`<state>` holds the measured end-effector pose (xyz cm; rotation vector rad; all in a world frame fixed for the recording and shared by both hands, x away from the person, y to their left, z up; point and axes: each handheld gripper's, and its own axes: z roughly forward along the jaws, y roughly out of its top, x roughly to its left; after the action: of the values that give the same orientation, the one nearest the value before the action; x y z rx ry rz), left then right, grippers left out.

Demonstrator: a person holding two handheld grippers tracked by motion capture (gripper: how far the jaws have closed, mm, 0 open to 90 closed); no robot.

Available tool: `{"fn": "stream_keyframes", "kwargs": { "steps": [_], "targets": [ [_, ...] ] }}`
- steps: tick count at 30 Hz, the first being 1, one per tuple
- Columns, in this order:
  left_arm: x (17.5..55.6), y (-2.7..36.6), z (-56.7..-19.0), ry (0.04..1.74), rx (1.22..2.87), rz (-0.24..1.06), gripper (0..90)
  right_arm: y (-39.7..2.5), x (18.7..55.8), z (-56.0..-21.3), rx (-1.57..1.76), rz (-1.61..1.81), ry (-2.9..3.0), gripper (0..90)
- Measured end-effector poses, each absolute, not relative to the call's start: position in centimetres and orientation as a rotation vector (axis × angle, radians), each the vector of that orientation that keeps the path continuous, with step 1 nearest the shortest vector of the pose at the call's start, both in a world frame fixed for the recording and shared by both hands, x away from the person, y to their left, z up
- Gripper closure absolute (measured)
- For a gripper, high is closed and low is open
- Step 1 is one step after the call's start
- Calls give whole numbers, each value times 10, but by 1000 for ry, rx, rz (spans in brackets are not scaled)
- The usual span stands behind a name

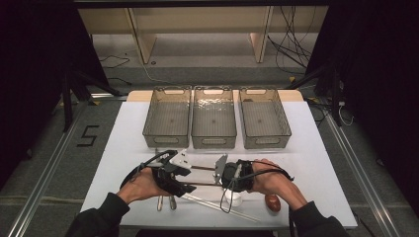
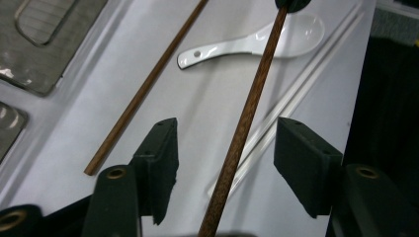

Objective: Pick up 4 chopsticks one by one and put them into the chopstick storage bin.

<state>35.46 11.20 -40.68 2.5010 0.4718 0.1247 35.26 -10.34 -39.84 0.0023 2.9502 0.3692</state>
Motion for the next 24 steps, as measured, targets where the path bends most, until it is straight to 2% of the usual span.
{"fn": "stream_keyframes", "kwargs": {
  "steps": [8, 13, 14, 15, 18, 24],
  "targets": [
    [352, 107, -410, 418, 2566, 88, 579, -101, 350, -399, -35, 356, 2957, 863],
    [351, 104, -414, 380, 2598, 92, 629, -100, 349, -399, -49, 363, 2955, 863],
    [350, 104, -415, 367, 2600, 99, 685, -100, 348, -400, -52, 366, 2958, 863],
    [350, 103, -415, 364, 2597, 98, 685, -100, 348, -400, -52, 366, 2958, 863],
    [350, 105, -413, 351, 2586, 86, 760, -100, 349, -400, -52, 361, 2959, 863],
    [348, 106, -412, 300, 2582, 35, 822, -101, 348, -399, -57, 380, 2932, 835]
  ]
}}
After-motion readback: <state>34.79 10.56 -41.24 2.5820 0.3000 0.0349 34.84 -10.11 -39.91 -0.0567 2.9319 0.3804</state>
